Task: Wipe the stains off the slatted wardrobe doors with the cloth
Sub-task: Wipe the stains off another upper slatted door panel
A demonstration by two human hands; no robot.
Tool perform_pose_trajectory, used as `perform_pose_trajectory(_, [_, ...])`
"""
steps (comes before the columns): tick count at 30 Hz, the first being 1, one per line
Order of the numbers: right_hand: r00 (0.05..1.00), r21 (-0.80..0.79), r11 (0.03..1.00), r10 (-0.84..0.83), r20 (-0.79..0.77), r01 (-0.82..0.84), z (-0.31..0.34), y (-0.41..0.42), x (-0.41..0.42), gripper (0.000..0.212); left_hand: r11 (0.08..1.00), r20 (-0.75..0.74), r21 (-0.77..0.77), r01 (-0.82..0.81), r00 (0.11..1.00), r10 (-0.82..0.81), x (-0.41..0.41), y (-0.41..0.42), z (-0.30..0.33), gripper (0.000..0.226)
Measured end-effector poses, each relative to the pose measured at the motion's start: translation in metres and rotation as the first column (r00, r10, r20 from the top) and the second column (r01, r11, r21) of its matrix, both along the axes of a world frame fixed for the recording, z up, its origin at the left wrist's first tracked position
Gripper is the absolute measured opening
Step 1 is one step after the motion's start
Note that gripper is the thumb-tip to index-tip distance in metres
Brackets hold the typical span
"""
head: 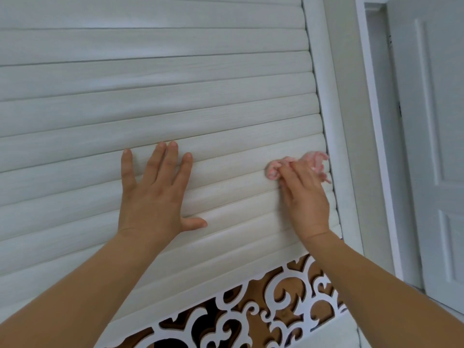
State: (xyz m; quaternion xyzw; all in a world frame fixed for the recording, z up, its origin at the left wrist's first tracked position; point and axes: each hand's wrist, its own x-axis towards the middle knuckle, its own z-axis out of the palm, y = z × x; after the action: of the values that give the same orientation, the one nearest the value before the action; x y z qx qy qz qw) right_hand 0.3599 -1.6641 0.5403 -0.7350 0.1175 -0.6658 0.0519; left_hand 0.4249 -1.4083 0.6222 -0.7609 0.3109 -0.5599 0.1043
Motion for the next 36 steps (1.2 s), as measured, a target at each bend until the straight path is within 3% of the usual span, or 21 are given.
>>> perform_pose_trajectory(3, [0.997, 0.328, 0.944, 0.023, 0.071, -0.045, 0.002, -0.005, -0.001, 0.036, 0.995, -0.084, 0.042, -0.085, 0.993, 0.088, -0.008, -0.001, 0.000, 0.129])
perform_pose_trajectory(6, [0.995, 0.434, 0.899, 0.025, 0.101, -0.067, 0.005, 0.021, 0.011, 0.045, 0.982, -0.099, 0.088, -0.168, 0.979, 0.176, -0.006, -0.001, 0.001, 0.129])
perform_pose_trajectory(13, [0.995, -0.005, 0.996, 0.094, 0.009, -0.094, -0.020, 0.118, 0.036, 0.041, 0.979, -0.106, 0.101, -0.174, 0.977, 0.185, -0.005, -0.001, 0.001, 0.134])
perform_pose_trajectory(16, [0.994, -0.270, 0.956, 0.105, -0.038, -0.111, -0.030, 0.130, 0.045, 0.041, 0.993, -0.106, 0.081, -0.084, 0.990, 0.093, -0.006, 0.002, 0.002, 0.135])
perform_pose_trajectory(19, [0.992, -0.421, 0.901, 0.060, -0.112, -0.102, -0.035, 0.106, 0.038, 0.043, 0.984, -0.100, 0.112, -0.136, 0.984, 0.147, -0.007, 0.004, 0.002, 0.133])
perform_pose_trajectory(23, [0.986, -0.278, 0.958, 0.021, -0.166, -0.068, -0.035, 0.064, 0.015, 0.038, 0.967, -0.081, 0.136, -0.214, 0.971, 0.226, -0.007, 0.002, 0.003, 0.131])
perform_pose_trajectory(26, [0.988, 0.003, 0.998, 0.064, -0.144, -0.064, -0.039, 0.047, 0.004, 0.042, 0.965, -0.093, 0.133, -0.224, 0.967, 0.238, -0.008, 0.001, 0.002, 0.131])
perform_pose_trajectory(29, [0.993, 0.243, 0.964, 0.115, -0.019, -0.107, -0.039, 0.060, 0.007, 0.047, 0.965, -0.103, 0.131, -0.226, 0.965, 0.240, -0.009, 0.000, 0.001, 0.131])
perform_pose_trajectory(31, [0.989, 0.181, 0.977, 0.129, -0.069, -0.115, -0.045, 0.078, 0.010, 0.045, 0.968, -0.106, 0.118, -0.221, 0.967, 0.233, -0.009, 0.000, 0.001, 0.131])
perform_pose_trajectory(34, [0.981, -0.164, 0.982, 0.059, -0.186, -0.090, -0.058, 0.077, 0.008, 0.039, 0.969, -0.102, 0.106, -0.222, 0.967, 0.233, -0.008, 0.000, -0.001, 0.130])
perform_pose_trajectory(36, [0.978, -0.227, 0.971, 0.033, -0.206, -0.081, -0.057, 0.057, 0.003, 0.037, 0.973, -0.103, 0.090, -0.212, 0.970, 0.221, -0.008, 0.000, -0.005, 0.127])
